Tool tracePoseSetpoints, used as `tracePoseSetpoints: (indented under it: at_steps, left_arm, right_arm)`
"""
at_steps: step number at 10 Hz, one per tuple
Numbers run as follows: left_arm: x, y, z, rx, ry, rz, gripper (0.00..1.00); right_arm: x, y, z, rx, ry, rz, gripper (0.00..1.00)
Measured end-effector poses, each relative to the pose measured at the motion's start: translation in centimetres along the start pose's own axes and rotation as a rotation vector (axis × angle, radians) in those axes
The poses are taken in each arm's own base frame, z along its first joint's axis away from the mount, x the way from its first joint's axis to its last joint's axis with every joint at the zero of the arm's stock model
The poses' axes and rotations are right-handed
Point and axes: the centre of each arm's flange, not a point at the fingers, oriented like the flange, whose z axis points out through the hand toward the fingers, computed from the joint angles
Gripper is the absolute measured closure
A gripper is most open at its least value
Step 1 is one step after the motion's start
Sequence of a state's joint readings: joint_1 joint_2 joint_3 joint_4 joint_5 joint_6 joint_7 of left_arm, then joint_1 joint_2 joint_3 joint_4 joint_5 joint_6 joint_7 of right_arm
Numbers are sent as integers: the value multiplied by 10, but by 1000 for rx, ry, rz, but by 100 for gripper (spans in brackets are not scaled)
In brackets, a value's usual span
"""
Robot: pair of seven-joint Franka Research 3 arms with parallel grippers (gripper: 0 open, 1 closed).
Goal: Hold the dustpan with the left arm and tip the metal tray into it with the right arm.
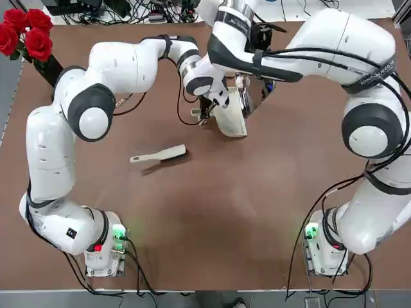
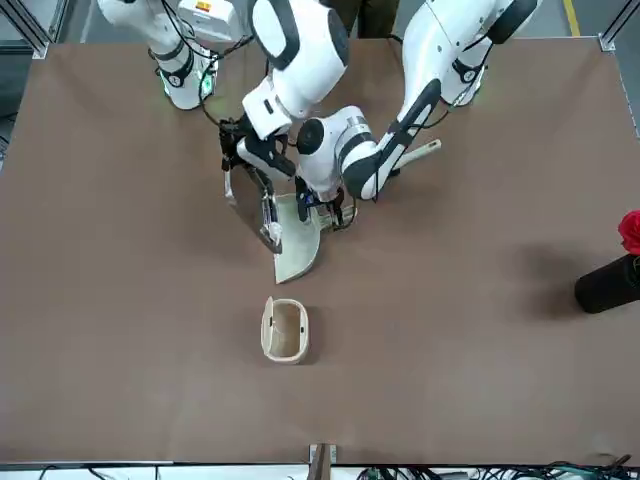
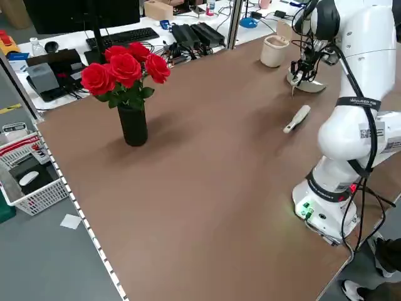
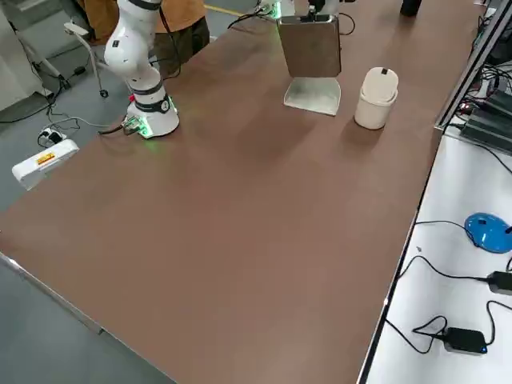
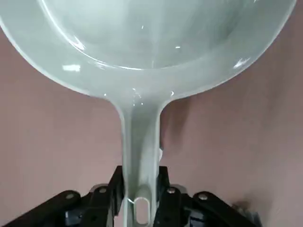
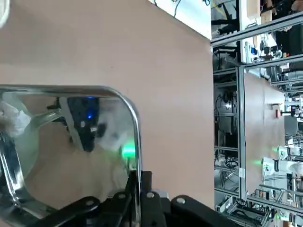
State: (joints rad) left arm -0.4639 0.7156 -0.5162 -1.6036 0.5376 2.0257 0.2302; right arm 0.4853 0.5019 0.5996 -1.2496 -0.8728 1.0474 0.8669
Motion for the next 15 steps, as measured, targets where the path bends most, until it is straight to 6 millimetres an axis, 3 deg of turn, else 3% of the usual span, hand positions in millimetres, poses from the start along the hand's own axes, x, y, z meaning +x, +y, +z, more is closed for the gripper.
tracePoseSetpoints:
  at_steps: [4,8,10,13,15]
  left_arm:
    - [0,0,0,0,-1,-1,68]
    - [-1,-1,1,-1,-2,-2,68]
    - [-1,-1,1,-1,-3,-4,68]
    - [-2,-2,0,-3,-15,-19,68]
    - [-10,-3,-7,0,-53,-31,68]
  right_arm:
    - [-17,-9,-16,-106,71,-40,95]
    - [-16,-9,-17,-103,72,-43,95]
    - [-6,3,-13,-75,46,-56,95]
    - [24,49,6,54,-25,-78,95]
    - [34,61,11,121,-44,-109,95]
